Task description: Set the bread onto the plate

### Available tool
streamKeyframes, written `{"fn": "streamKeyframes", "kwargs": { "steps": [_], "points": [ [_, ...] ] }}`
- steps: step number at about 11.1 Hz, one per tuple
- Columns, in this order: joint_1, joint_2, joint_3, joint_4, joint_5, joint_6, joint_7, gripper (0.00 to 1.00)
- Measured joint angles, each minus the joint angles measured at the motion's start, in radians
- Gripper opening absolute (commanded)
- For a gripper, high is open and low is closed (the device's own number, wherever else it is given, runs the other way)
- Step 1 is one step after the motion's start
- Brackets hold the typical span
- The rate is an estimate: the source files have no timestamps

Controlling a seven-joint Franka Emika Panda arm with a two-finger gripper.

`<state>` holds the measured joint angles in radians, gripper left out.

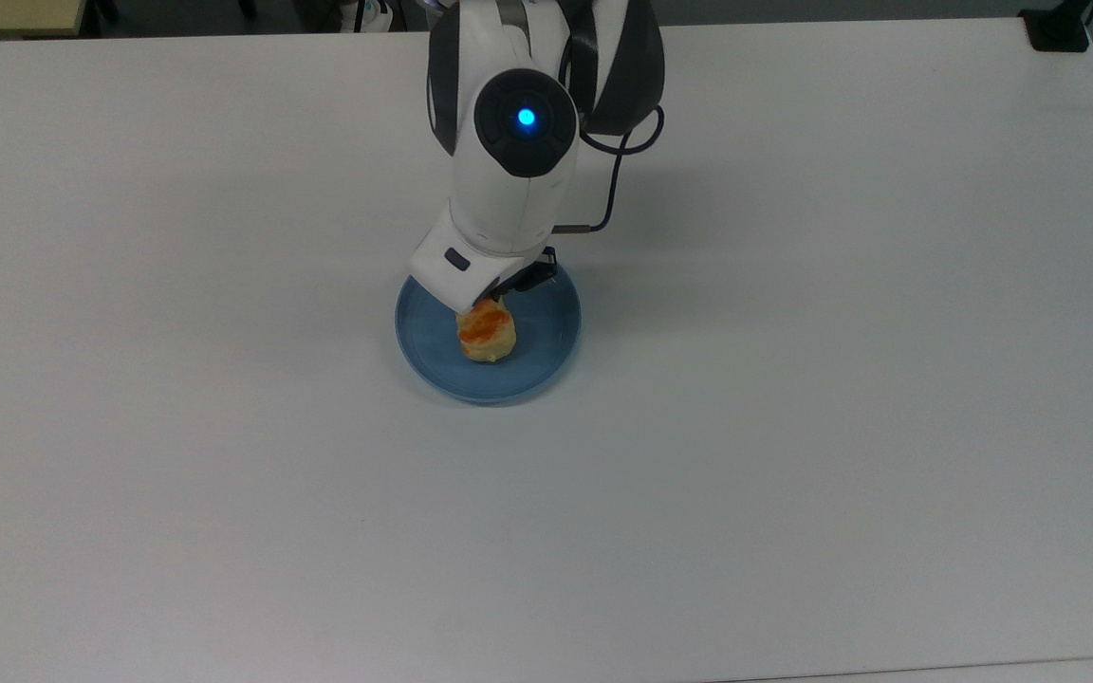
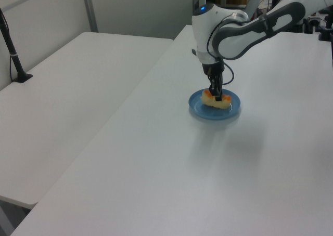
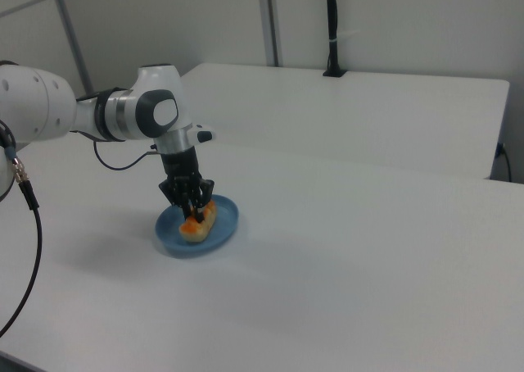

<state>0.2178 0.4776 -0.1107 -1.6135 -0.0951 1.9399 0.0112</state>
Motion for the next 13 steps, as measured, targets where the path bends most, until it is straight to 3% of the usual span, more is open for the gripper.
{"fn": "streamKeyframes", "kwargs": {
  "steps": [4, 7, 10, 13],
  "points": [
    [-0.004, -0.014, 0.003, 0.034, 0.0, 0.0, 0.028, 1.0],
    [-0.023, -0.183, 0.001, 0.058, 0.001, -0.108, 0.143, 1.0],
    [-0.1, -0.391, 0.0, 0.047, 0.006, -0.279, 0.15, 1.0],
    [-0.178, -0.449, 0.016, 0.022, 0.013, -0.299, 0.15, 1.0]
  ]
}}
